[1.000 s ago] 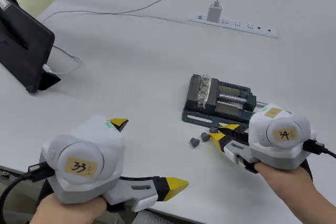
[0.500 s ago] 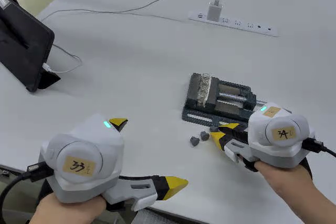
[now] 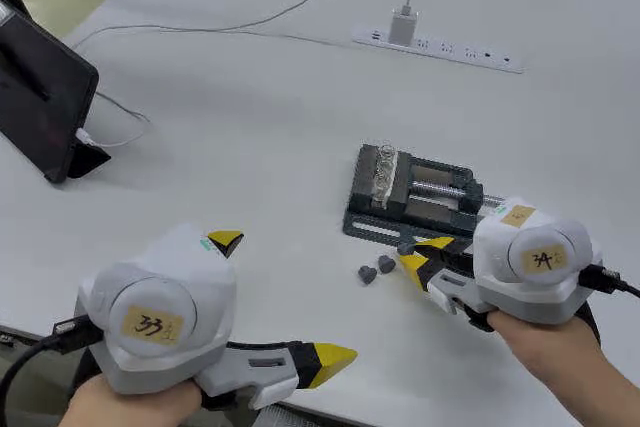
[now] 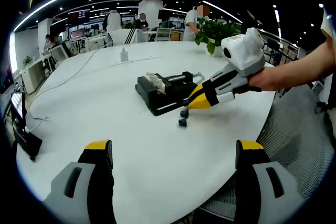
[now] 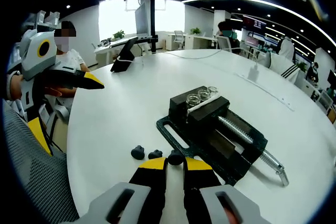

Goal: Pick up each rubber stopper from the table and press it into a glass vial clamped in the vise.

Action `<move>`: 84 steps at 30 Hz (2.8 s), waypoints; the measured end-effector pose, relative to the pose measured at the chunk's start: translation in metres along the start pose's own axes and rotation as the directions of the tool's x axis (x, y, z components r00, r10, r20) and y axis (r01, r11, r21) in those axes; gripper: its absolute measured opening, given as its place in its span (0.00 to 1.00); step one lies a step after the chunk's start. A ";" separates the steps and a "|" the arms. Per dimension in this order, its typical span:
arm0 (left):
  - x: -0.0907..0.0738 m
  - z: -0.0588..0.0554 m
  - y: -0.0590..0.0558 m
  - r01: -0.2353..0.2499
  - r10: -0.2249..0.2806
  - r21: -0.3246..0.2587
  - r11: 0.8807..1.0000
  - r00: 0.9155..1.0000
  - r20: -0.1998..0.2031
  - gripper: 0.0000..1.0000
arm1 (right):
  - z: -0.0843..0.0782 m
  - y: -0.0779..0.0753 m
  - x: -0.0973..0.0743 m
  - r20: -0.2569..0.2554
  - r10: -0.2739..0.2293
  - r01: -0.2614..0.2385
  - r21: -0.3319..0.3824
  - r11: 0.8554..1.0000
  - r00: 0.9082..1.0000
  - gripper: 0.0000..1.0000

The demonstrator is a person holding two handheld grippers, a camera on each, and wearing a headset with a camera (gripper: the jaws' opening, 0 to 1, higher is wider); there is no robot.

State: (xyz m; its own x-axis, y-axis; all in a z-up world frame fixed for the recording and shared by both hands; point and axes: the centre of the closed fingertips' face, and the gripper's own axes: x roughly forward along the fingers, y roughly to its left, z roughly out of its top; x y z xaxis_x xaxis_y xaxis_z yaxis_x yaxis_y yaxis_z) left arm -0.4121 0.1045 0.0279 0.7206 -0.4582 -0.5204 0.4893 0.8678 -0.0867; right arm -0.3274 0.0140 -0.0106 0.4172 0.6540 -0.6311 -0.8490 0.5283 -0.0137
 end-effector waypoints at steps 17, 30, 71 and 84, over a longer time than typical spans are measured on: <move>0.019 0.017 -0.012 0.093 -0.091 0.211 0.973 0.996 -0.019 0.84 | 0.040 0.032 -0.050 0.071 0.158 -0.146 -0.146 0.978 0.985 0.08; 0.029 0.031 -0.042 0.242 -0.238 0.439 0.865 0.969 -0.067 0.51 | 0.024 0.058 -0.074 -0.058 0.284 -0.289 -0.292 0.912 0.957 0.08; 0.030 0.036 -0.091 0.414 -0.413 0.580 0.702 0.900 -0.143 0.04 | 0.018 0.080 -0.081 -0.173 0.353 -0.393 -0.417 0.819 0.919 0.08; 0.029 0.040 -0.093 0.413 -0.425 0.588 0.696 0.896 -0.127 0.04 | 0.019 0.078 -0.084 -0.134 0.414 -0.435 -0.296 0.850 0.900 0.10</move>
State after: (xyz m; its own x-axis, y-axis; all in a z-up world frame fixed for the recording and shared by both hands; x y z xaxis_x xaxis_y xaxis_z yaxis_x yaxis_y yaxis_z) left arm -0.4174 0.0031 0.0551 0.3757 -0.7549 -0.5375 0.9267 0.3014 0.2244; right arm -0.4225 0.0108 0.0563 -0.0193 0.7353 -0.6774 -0.9995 0.0041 0.0329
